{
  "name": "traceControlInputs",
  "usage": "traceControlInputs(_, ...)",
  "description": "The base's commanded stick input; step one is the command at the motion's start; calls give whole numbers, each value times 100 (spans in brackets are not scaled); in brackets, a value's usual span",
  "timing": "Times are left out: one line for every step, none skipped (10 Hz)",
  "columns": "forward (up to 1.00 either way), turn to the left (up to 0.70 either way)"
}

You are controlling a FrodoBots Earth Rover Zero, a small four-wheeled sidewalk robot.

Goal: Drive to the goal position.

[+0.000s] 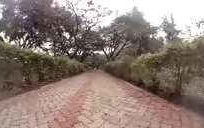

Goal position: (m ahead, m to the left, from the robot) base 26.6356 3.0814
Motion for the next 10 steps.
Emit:
traceControlInputs(70, 0)
traceControlInputs(70, 3)
traceControlInputs(70, 21)
traceControlInputs(70, 35)
traceControlInputs(70, 35)
traceControlInputs(70, 28)
traceControlInputs(70, 10)
traceControlInputs(70, 0)
traceControlInputs(70, 0)
traceControlInputs(70, 0)
